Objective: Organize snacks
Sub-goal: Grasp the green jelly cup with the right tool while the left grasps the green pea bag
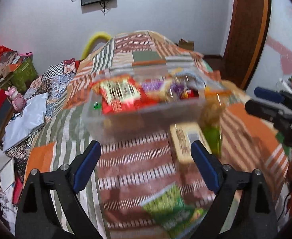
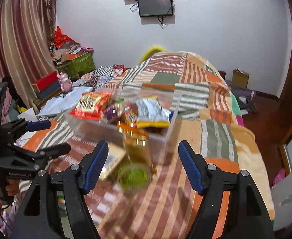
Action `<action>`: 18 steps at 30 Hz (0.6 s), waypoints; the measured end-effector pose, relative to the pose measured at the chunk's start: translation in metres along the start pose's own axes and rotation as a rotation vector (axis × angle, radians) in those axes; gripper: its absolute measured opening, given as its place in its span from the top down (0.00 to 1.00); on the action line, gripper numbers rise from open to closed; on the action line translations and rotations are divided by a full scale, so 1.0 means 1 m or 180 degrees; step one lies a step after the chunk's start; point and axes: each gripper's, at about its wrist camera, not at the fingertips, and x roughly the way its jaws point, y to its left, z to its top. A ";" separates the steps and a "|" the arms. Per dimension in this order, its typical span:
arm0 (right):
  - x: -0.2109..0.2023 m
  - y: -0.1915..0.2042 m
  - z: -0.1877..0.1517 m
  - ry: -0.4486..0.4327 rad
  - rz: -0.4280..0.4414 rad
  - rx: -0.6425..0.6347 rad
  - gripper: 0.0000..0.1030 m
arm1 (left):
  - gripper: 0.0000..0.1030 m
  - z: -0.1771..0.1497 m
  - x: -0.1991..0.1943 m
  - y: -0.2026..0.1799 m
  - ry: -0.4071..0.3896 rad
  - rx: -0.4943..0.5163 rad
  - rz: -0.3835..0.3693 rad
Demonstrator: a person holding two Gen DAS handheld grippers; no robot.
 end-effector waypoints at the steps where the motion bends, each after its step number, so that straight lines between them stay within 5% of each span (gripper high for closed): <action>1: -0.002 -0.001 -0.004 0.0017 0.0008 0.0014 0.32 | 0.10 -0.006 0.000 -0.003 0.0028 0.0027 -0.0001; 18: 0.017 0.001 -0.060 0.0433 0.0089 0.0095 0.31 | 0.10 -0.079 0.030 -0.013 0.0643 -0.0271 -0.0297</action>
